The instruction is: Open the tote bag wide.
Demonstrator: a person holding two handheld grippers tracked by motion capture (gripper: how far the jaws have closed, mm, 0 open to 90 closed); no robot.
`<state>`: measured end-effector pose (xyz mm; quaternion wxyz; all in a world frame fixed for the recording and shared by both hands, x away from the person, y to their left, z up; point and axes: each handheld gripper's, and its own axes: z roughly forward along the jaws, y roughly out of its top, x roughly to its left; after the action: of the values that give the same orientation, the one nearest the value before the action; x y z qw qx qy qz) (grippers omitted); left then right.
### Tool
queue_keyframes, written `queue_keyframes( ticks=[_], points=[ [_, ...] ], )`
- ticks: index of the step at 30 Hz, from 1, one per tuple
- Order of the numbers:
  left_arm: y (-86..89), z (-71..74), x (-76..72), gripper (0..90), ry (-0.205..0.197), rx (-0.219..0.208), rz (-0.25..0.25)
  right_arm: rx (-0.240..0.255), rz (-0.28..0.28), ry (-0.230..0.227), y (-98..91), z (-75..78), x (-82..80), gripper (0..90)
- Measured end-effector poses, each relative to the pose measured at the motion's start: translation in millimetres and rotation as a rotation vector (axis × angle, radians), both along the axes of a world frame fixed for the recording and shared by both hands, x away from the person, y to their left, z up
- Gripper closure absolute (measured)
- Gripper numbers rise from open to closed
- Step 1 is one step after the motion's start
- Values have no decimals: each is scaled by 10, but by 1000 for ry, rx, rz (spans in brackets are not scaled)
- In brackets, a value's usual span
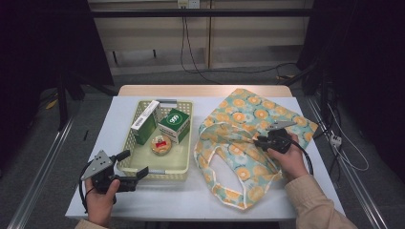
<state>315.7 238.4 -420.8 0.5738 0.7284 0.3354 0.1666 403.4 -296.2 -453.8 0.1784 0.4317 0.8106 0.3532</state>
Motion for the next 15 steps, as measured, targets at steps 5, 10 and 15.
queue_keyframes(
  ticks=[5, 10, 15],
  points=[
    [-3, 1, 2, 38, -2, 0, -4, 4, 34, -6, 74, 73, -59, 591],
    [-11, 2, 3, 38, -1, -1, -4, 35, 75, -1, 162, 127, -115, 441],
    [-14, 7, 1, 38, -3, 1, -5, 27, 109, -8, 256, 145, -153, 372]
  ],
)
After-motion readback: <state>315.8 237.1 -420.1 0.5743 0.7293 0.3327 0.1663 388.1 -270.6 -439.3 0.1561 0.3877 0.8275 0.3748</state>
